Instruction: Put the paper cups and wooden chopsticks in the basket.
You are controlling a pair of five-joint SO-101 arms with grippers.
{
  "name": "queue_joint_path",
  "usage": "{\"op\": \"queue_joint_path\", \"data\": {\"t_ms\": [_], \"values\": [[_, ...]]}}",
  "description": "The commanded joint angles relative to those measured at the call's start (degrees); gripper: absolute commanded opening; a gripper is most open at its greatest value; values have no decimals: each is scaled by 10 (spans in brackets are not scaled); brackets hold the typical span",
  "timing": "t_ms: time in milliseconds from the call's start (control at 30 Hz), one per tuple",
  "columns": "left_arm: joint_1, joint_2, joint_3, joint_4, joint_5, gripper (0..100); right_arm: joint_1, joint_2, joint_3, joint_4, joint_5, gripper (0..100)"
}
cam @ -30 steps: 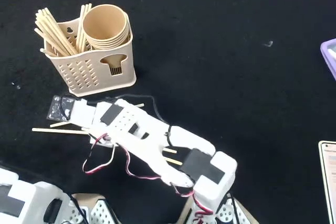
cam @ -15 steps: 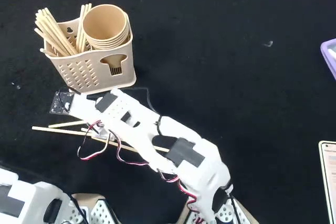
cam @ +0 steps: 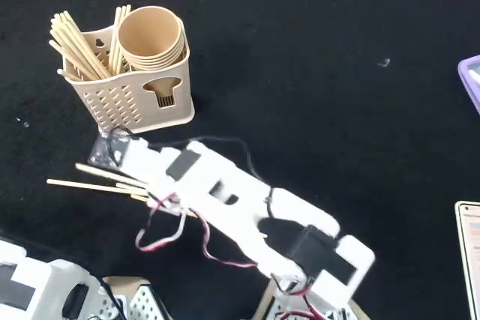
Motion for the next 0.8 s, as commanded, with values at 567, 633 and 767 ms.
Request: {"op": "queue_joint_path", "data": {"t_ms": [567,633,767], "values": [[7,-18,-5,-2,-2,223,-57,67,-37,-68,-48,370],[6,-18,-5,-3,-2,223,-39,107,-75,-62,-48,368],[4,-18,-5,-4,-3,223,-34,165,-116,-25,-48,368]]}}
